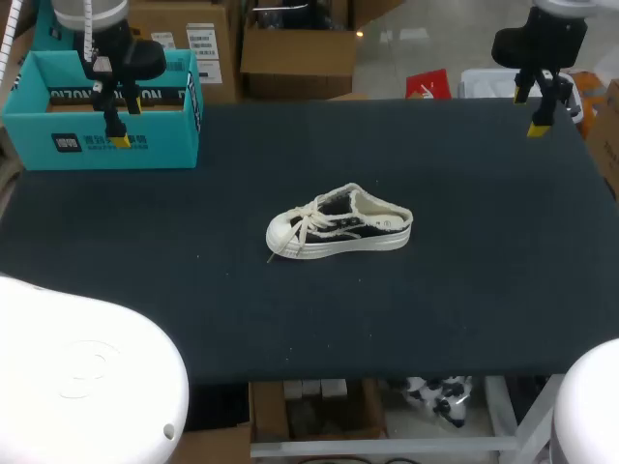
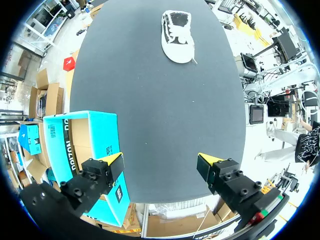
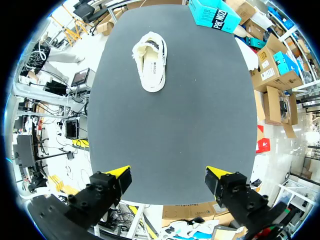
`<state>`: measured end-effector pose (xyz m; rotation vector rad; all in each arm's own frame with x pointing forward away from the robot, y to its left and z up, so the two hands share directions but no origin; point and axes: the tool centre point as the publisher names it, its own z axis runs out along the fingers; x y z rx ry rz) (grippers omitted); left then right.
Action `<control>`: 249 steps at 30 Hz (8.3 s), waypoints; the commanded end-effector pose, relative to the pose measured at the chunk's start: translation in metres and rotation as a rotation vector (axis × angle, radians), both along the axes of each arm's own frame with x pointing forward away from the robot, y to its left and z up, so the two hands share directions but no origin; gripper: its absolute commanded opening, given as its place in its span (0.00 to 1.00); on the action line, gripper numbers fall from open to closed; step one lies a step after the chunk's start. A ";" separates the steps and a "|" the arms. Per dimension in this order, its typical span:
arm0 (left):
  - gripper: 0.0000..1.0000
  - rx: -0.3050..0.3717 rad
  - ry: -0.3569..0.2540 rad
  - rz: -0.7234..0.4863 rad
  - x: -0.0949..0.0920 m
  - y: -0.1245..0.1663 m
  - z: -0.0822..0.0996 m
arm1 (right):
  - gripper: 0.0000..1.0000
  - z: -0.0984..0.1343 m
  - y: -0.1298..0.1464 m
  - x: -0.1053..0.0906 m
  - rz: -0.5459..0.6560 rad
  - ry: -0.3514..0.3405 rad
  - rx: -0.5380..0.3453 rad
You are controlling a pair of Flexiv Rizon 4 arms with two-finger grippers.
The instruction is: Open the shoe tongue, take the insole out of the shoe, put the insole back into the shoe, and pack the shoe into the shoebox
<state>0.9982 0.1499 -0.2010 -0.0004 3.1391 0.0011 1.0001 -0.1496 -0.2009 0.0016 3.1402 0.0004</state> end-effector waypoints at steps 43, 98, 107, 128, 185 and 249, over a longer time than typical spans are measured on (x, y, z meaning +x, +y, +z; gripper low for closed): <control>1.00 -0.023 0.034 0.312 0.001 -0.021 -0.016 | 1.00 -0.032 0.053 -0.016 -0.095 -0.052 0.294; 1.00 -0.082 0.108 1.166 -0.062 -0.148 -0.048 | 1.00 -0.175 0.166 -0.055 -0.179 0.097 0.726; 1.00 -0.041 -0.010 1.214 -0.064 -0.156 -0.048 | 1.00 -0.194 0.187 -0.063 -0.165 0.121 0.738; 1.00 0.001 0.071 1.390 -0.078 -0.210 -0.056 | 1.00 -0.215 0.211 -0.061 -0.133 0.087 0.819; 1.00 0.042 0.015 1.445 -0.089 -0.337 -0.073 | 0.00 -0.238 0.227 -0.048 -0.073 0.056 0.973; 0.00 -0.135 0.210 1.599 -0.078 -0.251 -0.118 | 0.00 -0.238 0.227 -0.048 -0.073 0.056 0.973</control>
